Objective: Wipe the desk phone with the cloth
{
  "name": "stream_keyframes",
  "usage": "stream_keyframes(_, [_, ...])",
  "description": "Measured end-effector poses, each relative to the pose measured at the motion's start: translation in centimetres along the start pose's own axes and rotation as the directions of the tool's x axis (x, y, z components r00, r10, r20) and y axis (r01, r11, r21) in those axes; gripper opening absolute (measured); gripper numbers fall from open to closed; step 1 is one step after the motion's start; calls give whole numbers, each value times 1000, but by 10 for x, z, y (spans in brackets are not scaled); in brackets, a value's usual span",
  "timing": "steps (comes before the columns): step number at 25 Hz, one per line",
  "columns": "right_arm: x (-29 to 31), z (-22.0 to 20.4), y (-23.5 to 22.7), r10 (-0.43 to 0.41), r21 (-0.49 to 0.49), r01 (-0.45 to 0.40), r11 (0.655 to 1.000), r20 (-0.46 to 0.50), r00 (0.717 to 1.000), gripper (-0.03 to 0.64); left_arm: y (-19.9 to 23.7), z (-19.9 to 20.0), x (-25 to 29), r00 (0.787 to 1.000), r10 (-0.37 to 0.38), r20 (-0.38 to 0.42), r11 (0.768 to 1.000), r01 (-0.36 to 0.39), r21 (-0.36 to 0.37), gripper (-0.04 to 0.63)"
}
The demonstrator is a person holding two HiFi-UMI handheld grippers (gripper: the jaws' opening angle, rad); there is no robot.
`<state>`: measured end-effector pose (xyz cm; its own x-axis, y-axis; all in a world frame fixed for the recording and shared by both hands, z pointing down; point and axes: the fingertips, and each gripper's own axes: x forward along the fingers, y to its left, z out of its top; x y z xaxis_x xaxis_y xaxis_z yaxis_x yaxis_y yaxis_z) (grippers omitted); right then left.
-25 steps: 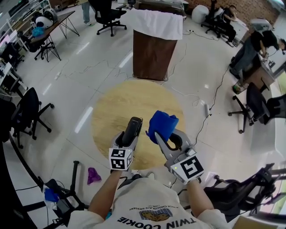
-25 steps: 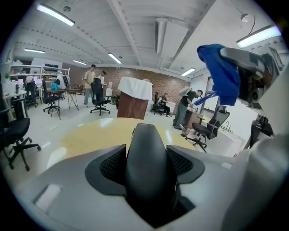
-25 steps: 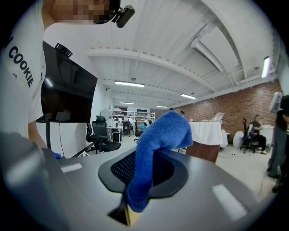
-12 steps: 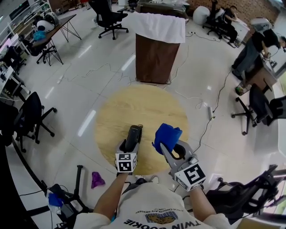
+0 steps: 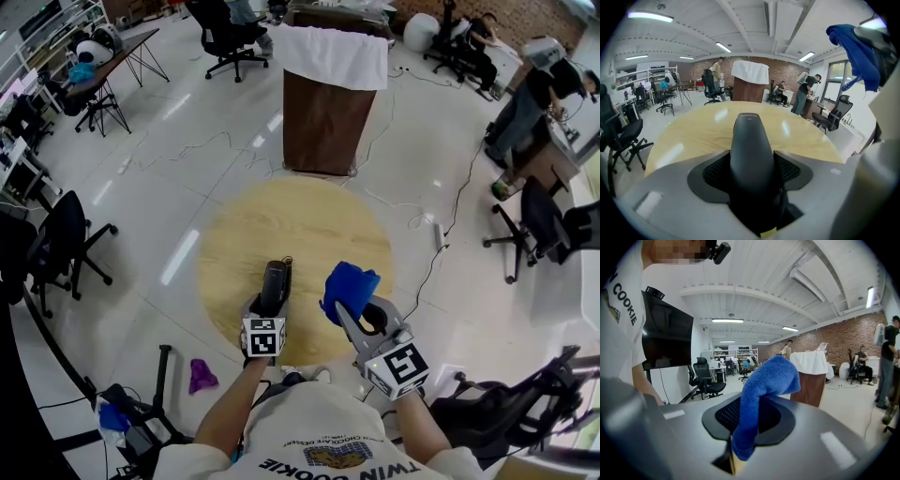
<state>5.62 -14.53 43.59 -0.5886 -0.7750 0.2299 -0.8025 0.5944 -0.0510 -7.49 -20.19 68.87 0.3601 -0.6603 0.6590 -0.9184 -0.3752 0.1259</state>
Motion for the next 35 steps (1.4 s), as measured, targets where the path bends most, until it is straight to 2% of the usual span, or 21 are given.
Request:
stream_keyframes(4, [-2,-3,2,2,9,-2,1000,-2,1000,60,-4,3,0,999,-45,-13,999,45,-27,310])
stream_keyframes(10, [-10,-7,2,2,23,-2,1000,2,1000,60,4,15,-6,1000,-18,24,999,19,-33,310])
stream_keyframes(16, [-22,-13,4,9,47,-9,999,18,1000,60,9,32,-34,993,23,119,998,-15,-65,310])
stream_keyframes(19, [-29,-16,7,20,53,-21,998,22,1000,60,0,47,-57,982,20,188,997,-5,-80,310])
stream_keyframes(24, [-41,-18,19,62,63,-64,996,43,997,60,-34,74,-103,951,-29,308,997,49,-57,281])
stream_keyframes(28, [-49,-17,34,100,55,-103,993,61,993,60,-65,89,-145,916,-73,395,996,87,-17,174])
stream_keyframes(35, [-67,-5,60,122,19,-125,992,100,987,60,-114,114,-210,837,-155,525,988,133,81,11])
